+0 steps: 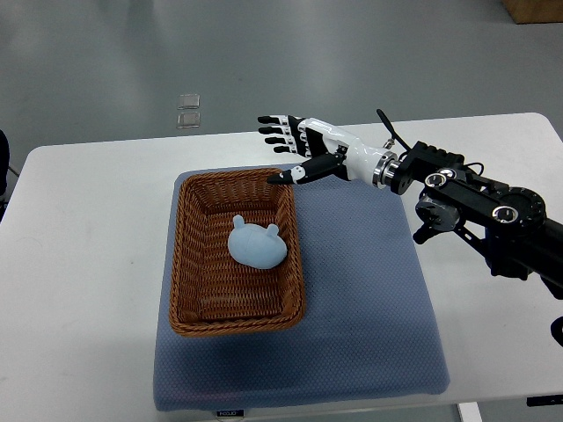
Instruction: Place blue toy in brown basket
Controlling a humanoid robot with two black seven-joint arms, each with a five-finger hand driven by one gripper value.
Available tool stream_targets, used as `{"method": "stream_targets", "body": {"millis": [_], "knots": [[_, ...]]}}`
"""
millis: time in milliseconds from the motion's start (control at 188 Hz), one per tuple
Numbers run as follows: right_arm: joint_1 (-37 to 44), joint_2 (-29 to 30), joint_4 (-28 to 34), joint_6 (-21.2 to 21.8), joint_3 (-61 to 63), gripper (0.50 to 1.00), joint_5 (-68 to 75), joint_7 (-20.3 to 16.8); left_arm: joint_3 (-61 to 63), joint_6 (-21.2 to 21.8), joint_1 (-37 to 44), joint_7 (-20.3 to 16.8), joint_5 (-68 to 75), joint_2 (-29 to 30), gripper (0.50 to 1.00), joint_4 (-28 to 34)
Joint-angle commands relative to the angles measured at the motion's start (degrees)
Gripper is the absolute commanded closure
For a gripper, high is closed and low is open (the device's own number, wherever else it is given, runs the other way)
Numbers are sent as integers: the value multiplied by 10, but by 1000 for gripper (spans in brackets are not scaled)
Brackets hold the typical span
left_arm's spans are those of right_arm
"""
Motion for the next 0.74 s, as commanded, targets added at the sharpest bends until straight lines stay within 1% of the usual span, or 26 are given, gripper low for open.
{"method": "stream_targets", "body": {"millis": [0, 101, 203, 293, 469, 730], "knots": [[-16, -1, -27, 18, 19, 589, 79, -38, -1, 0, 0, 0, 0, 0, 500, 0], [-19, -9, -54, 26, 19, 589, 183, -76, 0, 0, 0, 0, 0, 0, 500, 0], [-19, -18, -75, 26, 19, 589, 276, -94, 0, 0, 0, 0, 0, 0, 500, 0], [-19, -22, -85, 26, 19, 587, 328, -109, -1, 0, 0, 0, 0, 0, 500, 0], [-20, -21, -87, 19, 19, 587, 333, -103, 0, 0, 0, 0, 0, 0, 500, 0], [-20, -26, -87, 22, 19, 585, 328, -104, 0, 0, 0, 0, 0, 0, 500, 0]]}}
